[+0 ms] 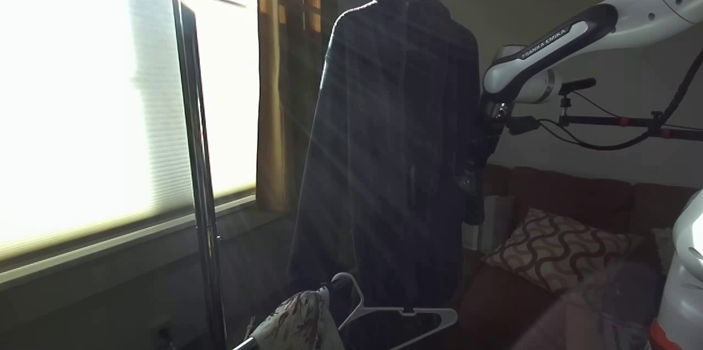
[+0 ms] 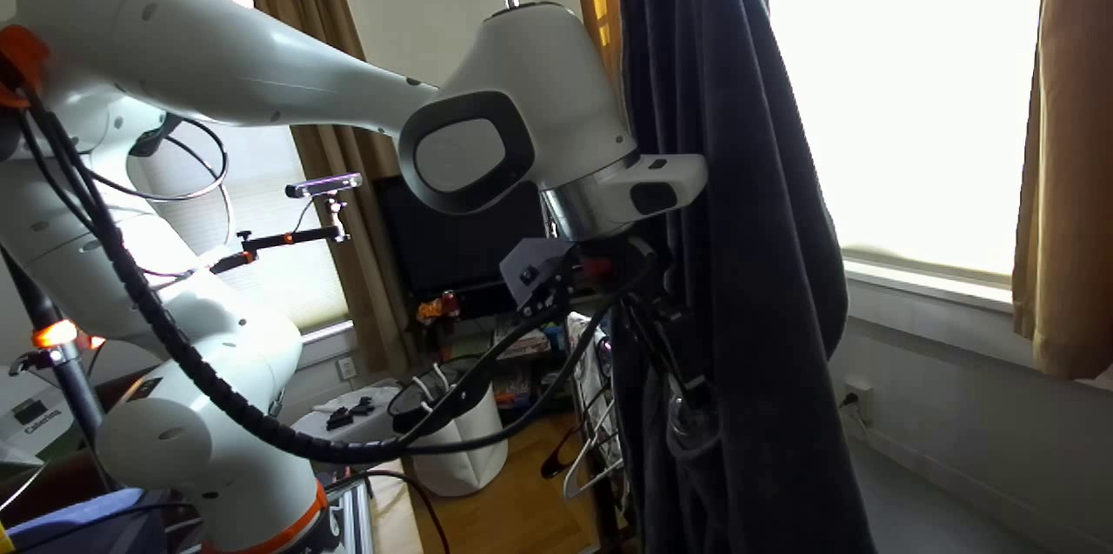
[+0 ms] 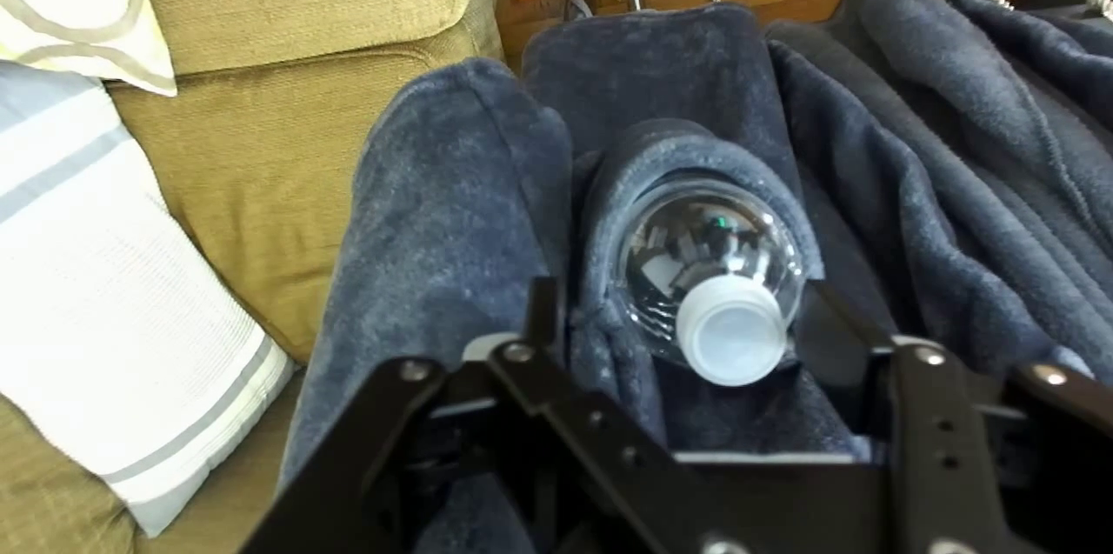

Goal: Remove the water bottle from the hanged robe pocket and put it on the floor

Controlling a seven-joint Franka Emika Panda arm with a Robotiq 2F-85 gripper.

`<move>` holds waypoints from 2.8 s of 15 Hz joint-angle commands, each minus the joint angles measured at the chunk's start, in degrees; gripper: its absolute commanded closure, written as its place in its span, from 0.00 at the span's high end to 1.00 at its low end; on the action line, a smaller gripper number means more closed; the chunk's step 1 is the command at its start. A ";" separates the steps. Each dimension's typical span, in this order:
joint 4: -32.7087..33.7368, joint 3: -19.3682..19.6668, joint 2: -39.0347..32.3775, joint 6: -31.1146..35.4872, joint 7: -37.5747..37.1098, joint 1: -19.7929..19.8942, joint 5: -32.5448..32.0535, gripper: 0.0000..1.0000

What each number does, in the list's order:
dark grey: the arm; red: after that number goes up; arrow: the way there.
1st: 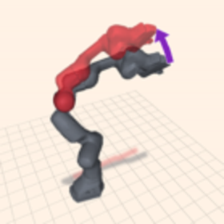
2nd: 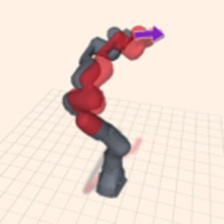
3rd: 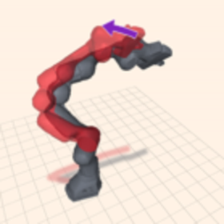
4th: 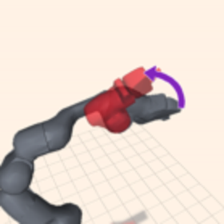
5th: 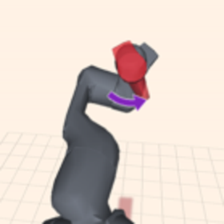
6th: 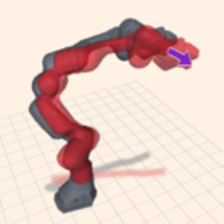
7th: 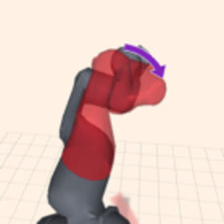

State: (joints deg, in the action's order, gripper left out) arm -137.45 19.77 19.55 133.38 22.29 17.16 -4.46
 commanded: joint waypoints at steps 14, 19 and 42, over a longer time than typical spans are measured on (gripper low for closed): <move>-1.91 0.57 0.09 3.01 0.38 -2.38 2.36 0.59; -1.72 0.25 0.08 2.27 -0.89 -1.43 0.60 0.42; -1.00 0.42 28.63 -7.03 5.81 -0.65 -3.94 0.08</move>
State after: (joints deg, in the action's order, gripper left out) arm -137.89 20.25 40.89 129.97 27.19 16.73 -6.07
